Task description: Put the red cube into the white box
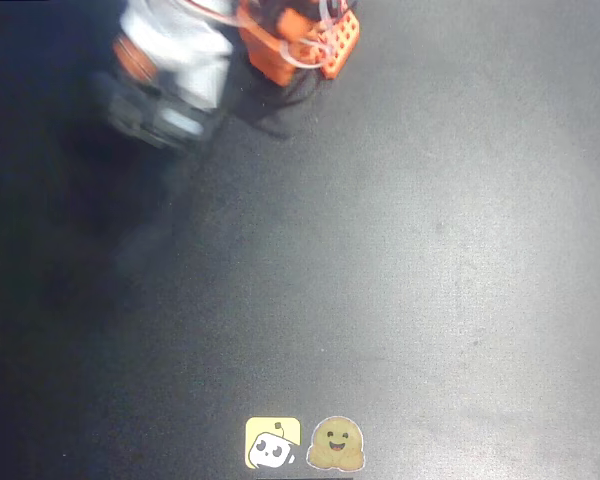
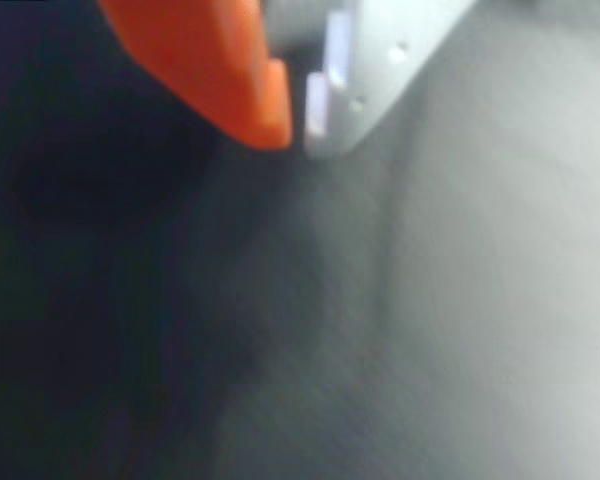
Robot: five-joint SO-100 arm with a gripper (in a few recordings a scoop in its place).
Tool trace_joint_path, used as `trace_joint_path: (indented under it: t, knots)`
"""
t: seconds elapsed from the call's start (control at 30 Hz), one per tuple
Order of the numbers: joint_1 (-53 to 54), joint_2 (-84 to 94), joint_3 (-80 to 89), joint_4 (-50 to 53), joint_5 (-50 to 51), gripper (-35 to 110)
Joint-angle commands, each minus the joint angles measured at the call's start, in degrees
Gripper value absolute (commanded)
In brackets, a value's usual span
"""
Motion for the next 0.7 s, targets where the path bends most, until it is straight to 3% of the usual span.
trace_joint_path:
  t: [0.0,0.27,0.67]
  knots:
    - [-12.2,0.4,2.5,-5.9,3.4,0]
    - [-25.7,7.6,11.5,-10.7,8.3,0]
    - [-28.6,31.0,32.1,-7.1,8.5,0]
